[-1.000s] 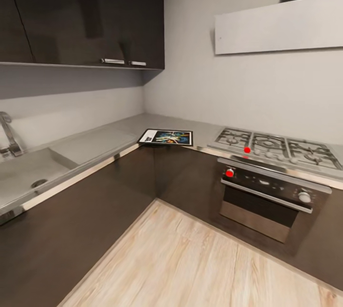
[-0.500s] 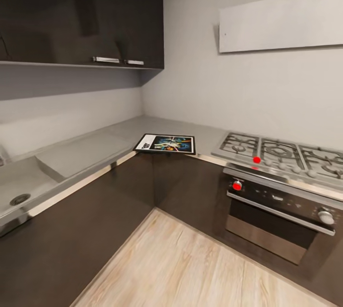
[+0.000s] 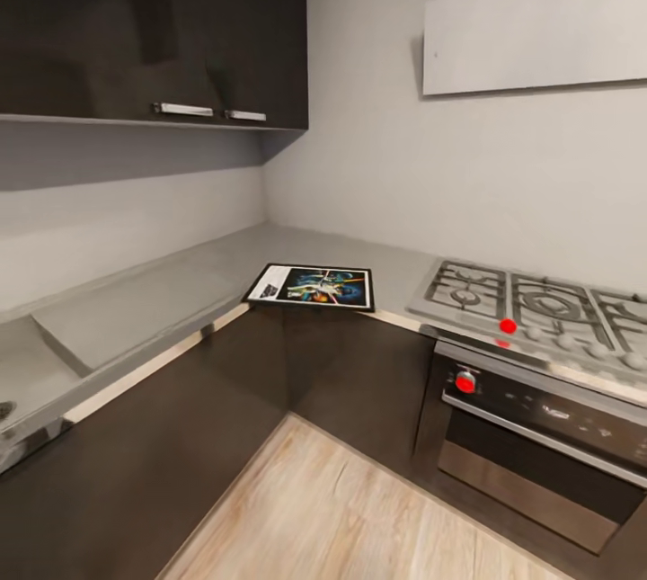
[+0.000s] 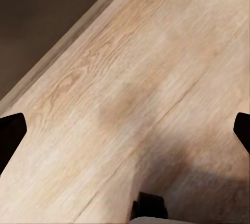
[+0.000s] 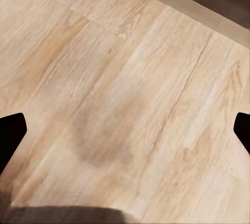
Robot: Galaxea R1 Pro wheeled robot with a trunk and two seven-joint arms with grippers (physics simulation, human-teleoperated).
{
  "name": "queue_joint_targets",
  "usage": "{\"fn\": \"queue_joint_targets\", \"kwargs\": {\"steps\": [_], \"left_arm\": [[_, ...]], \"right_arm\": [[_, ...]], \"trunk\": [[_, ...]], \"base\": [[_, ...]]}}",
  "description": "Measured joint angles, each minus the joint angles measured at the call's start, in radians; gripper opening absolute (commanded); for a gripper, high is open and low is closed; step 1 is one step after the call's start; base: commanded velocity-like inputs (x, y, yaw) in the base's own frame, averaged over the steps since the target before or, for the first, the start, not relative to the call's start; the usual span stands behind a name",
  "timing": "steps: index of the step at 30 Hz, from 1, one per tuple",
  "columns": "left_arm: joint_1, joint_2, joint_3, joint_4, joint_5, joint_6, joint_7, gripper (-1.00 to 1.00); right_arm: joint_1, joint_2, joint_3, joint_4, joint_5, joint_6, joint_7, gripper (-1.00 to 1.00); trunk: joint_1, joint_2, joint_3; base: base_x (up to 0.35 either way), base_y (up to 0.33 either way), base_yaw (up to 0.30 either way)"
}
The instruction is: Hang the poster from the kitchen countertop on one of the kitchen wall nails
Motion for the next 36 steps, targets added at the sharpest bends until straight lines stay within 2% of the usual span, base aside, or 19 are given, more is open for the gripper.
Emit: {"fn": "queue_joint_targets", "kwargs": {"steps": [5,6,11,12,14,16,18,20,21,22,23,25,26,29,30,32,36], "left_arm": [[0.0,0.0,0.002,0.0,0.001,-0.001,0.0,1.0],[0.0,0.0,0.002,0.003,0.001,-0.009,0.0,1.0],[0.0,-0.001,0.001,0.049,0.002,-0.104,0.0,1.0],[0.0,-0.001,0.003,0.06,0.004,-0.131,-0.003,1.0],[0.0,-0.001,0.006,0.066,0.011,-0.142,-0.011,1.0],[0.0,-0.001,0.01,0.074,0.026,-0.149,-0.027,1.0],[0.0,0.003,0.016,0.093,0.058,-0.157,-0.064,1.0],[0.0,0.012,0.022,0.113,0.098,-0.162,-0.115,1.0],[0.0,0.022,0.024,0.121,0.125,-0.164,-0.153,1.0],[0.0,0.028,0.025,0.124,0.137,-0.165,-0.172,1.0],[0.0,0.039,0.026,0.129,0.157,-0.165,-0.209,1.0],[0.0,0.049,0.028,0.132,0.171,-0.166,-0.242,1.0],[0.0,0.056,0.028,0.133,0.179,-0.166,-0.266,1.0],[0.0,0.062,0.03,0.134,0.187,-0.166,-0.288,1.0],[0.0,0.064,0.031,0.134,0.189,-0.166,-0.296,1.0],[0.0,0.066,0.032,0.135,0.192,-0.167,-0.304,1.0],[0.0,0.067,0.033,0.136,0.194,-0.167,-0.309,1.0]], "right_arm": [[0.0,0.001,0.0,-0.004,-0.008,0.001,0.003,1.0],[-0.001,0.008,-0.001,-0.008,-0.01,0.001,0.003,1.0],[-0.006,0.063,-0.001,-0.086,-0.012,0.001,0.006,1.0],[-0.008,0.095,0.0,-0.15,-0.012,0.002,0.016,1.0],[-0.008,0.12,-0.001,-0.199,-0.016,0.002,0.025,1.0],[-0.01,0.139,0.0,-0.24,-0.025,0.002,0.033,1.0],[-0.013,0.16,0.006,-0.3,-0.049,0.002,0.053,1.0],[-0.034,0.182,0.037,-0.371,-0.094,0.002,0.089,1.0],[-0.056,0.192,0.065,-0.414,-0.162,0.002,0.105,1.0],[-0.07,0.195,0.081,-0.436,-0.206,0.003,0.111,1.0],[-0.099,0.2,0.112,-0.466,-0.304,0.005,0.119,1.0],[-0.141,0.202,0.148,-0.488,-0.413,0.008,0.124,1.0],[-0.184,0.204,0.188,-0.501,-0.512,0.015,0.127,1.0],[-0.248,0.203,0.247,-0.512,-0.639,0.038,0.131,1.0],[-0.274,0.202,0.272,-0.517,-0.696,0.057,0.132,1.0],[-0.304,0.203,0.295,-0.522,-0.749,0.082,0.133,1.0],[-0.347,0.205,0.313,-0.533,-0.794,0.099,0.136,1.0]], "trunk": [[0.0,0.0,0.0],[0.0,0.0,0.0],[0.001,0.0,0.0],[0.001,0.0,0.0],[0.001,0.0,0.0],[0.001,0.0,0.0],[0.001,0.0,0.0],[0.001,0.0,0.0],[0.001,0.0,0.0],[0.001,0.0,0.0],[0.001,0.0,0.0],[0.001,0.0,0.0],[0.001,0.0,0.0],[0.001,0.0,0.0],[0.001,0.0,0.0],[0.001,0.0,0.0],[0.001,0.0,0.0]], "base": [[0.301,0.0,0.0],[0.139,0.0,0.0],[0.062,0.0,0.0],[0.019,0.0,0.0],[0.013,0.0,0.0],[0.008,0.0,0.0],[0.004,0.0,0.0],[0.002,0.0,0.0],[0.001,0.0,0.0],[0.0,0.0,0.0],[0.0,0.0,0.0],[0.0,0.0,0.0],[0.0,0.0,0.0],[0.0,0.0,0.0],[0.0,0.0,0.0],[0.0,0.0,0.0],[0.0,0.0,0.0]]}}
